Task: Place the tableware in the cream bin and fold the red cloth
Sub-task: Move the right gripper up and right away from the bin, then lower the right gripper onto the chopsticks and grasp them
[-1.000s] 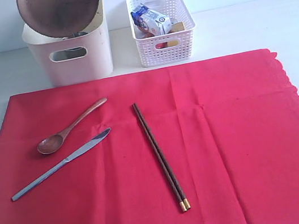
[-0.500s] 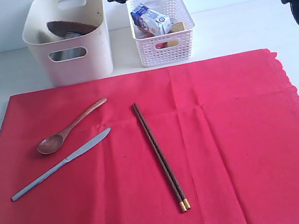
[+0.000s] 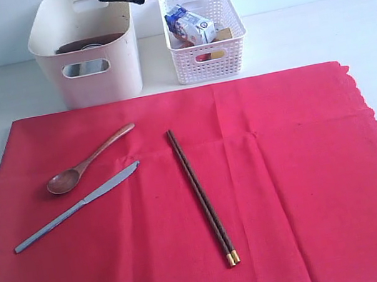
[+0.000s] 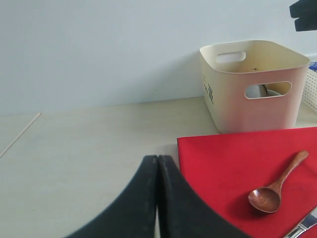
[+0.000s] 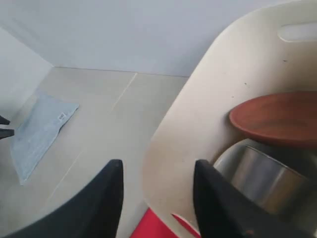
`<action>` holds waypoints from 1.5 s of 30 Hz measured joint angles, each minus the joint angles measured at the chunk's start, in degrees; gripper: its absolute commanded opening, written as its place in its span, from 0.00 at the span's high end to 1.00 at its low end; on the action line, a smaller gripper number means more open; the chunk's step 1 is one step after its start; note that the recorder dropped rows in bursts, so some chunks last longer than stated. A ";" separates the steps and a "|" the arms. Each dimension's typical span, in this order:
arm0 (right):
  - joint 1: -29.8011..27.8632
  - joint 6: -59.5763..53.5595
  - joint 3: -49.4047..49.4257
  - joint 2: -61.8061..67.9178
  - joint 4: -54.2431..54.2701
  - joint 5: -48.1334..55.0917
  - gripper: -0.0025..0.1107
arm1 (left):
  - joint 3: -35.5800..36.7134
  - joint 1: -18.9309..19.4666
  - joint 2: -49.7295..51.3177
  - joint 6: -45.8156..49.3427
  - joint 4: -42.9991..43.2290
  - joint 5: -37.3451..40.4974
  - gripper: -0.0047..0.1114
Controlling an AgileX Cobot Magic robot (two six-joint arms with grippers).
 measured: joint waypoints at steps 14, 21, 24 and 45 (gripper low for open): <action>-0.11 19.70 -0.04 -9.66 -26.34 8.03 0.90 | 0.00 0.00 0.00 0.00 0.00 0.00 0.95; 0.00 28.95 3.55 -17.36 -42.01 13.93 0.98 | 0.00 0.00 0.00 0.00 0.00 0.00 0.95; 0.00 29.60 8.81 -21.31 -44.50 14.89 0.98 | 0.00 0.00 0.00 0.00 0.00 0.00 0.95; 1.23 30.12 47.01 -40.16 -55.67 4.91 0.98 | 0.00 0.00 0.00 0.00 0.00 0.00 0.95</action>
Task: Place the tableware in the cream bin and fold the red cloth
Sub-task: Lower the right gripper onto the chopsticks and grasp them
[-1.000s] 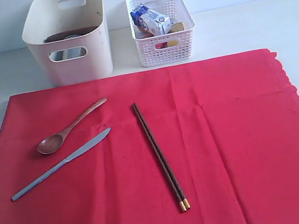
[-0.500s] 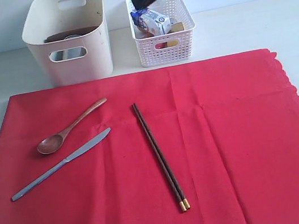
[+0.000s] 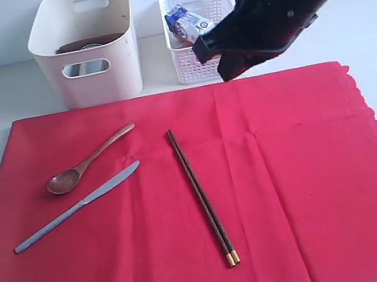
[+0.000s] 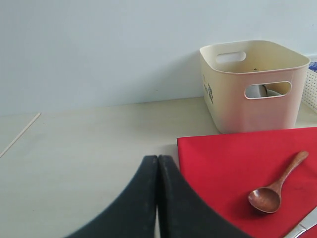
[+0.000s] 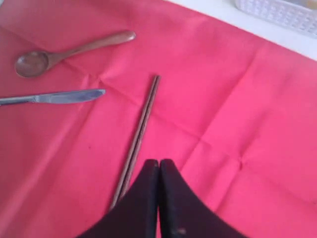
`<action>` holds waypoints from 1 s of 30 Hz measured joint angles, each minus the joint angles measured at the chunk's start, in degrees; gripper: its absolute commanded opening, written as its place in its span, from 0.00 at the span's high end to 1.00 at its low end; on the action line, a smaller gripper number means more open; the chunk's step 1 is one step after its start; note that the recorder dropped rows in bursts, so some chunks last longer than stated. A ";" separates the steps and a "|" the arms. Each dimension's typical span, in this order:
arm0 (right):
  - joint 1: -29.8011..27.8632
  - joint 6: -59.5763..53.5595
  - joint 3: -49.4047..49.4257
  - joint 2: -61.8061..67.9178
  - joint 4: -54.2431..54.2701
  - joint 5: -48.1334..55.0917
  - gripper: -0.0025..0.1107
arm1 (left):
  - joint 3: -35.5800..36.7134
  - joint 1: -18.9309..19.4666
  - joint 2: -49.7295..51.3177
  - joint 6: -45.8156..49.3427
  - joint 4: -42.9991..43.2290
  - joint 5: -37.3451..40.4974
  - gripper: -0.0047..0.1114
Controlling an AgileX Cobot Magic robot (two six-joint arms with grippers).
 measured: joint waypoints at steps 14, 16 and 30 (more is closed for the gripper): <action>15.65 12.99 1.93 15.40 -21.03 -8.55 0.55 | 0.00 0.00 0.00 0.00 0.00 0.00 0.95; 16.39 13.37 1.93 16.90 -21.37 -9.44 0.54 | 0.00 0.00 0.00 0.00 0.00 0.00 0.95; 17.44 13.30 -1.13 24.29 -21.07 -10.98 0.57 | 0.00 0.00 0.00 0.00 0.00 0.00 0.95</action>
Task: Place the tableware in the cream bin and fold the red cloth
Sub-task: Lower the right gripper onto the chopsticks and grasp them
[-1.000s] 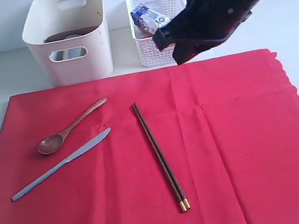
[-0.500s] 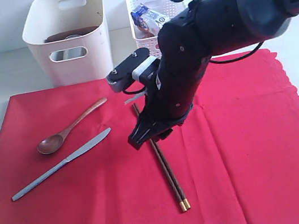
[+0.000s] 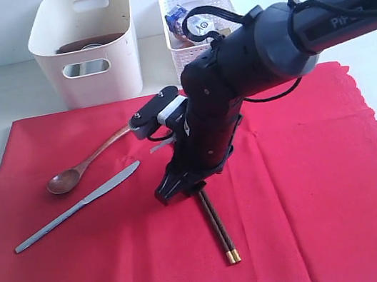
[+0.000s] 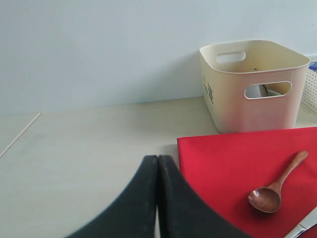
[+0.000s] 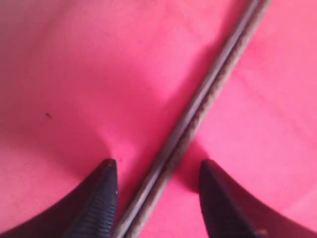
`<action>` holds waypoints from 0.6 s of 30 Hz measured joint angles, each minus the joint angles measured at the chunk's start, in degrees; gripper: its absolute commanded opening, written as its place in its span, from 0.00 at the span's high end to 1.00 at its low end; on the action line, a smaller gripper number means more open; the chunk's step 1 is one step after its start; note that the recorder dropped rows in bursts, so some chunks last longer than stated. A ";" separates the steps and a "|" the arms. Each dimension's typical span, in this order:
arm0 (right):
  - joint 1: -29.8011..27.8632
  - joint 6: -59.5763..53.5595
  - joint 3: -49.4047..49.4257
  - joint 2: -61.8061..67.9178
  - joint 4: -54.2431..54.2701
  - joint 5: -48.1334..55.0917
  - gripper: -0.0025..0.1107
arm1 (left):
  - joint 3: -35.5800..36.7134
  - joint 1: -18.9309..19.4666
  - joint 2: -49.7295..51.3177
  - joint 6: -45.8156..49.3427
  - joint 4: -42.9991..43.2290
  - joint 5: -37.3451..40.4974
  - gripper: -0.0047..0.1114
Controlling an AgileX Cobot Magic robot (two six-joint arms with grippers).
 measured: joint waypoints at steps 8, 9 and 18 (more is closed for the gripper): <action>1.50 -0.77 -0.83 0.36 -0.43 0.63 0.90 | 0.00 0.00 0.00 0.00 0.00 0.00 0.95; 1.54 -0.77 -0.83 0.36 -0.43 0.76 0.92 | 0.00 0.00 0.00 0.00 0.00 0.00 0.95; 1.54 -0.77 -1.17 0.46 -0.43 2.41 0.98 | 0.00 0.00 0.00 0.00 0.00 0.00 0.95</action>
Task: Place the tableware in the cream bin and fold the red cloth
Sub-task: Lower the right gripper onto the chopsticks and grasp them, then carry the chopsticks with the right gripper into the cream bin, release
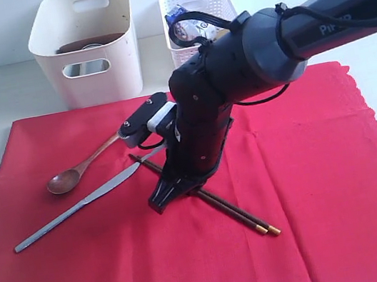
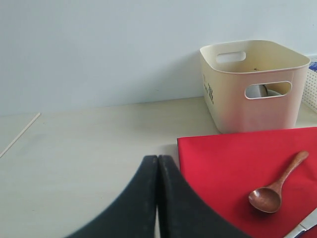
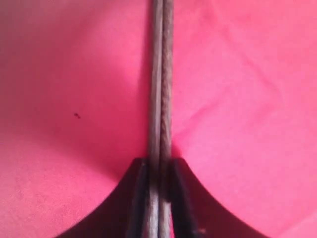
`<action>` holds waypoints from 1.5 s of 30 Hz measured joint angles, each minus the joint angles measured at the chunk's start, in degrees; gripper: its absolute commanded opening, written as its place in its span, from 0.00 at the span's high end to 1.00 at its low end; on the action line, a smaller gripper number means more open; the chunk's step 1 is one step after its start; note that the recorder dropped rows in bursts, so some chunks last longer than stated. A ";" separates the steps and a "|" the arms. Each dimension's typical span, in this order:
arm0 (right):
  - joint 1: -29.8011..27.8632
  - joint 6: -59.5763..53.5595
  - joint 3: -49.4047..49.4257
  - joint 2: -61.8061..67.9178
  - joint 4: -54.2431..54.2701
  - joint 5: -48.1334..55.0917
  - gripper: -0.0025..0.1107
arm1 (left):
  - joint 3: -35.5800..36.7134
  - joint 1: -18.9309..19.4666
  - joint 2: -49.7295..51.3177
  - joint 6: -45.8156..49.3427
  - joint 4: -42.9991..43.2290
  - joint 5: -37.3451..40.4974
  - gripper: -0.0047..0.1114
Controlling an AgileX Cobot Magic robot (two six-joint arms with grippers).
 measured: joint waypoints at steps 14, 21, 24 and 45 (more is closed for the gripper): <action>0.10 0.00 0.11 -3.11 -2.58 5.55 0.98 | 0.00 0.00 0.00 0.00 0.00 0.00 0.95; 0.10 0.00 -0.67 -3.51 -3.55 5.94 0.98 | 0.00 0.00 0.00 0.00 0.00 0.00 0.95; 0.10 0.00 -2.24 -3.51 -3.64 6.03 0.98 | 0.00 0.00 0.00 0.00 0.00 0.00 0.95; 2.44 0.62 -4.34 1.06 -3.80 7.81 0.52 | 0.00 0.00 0.00 0.00 0.00 0.00 0.95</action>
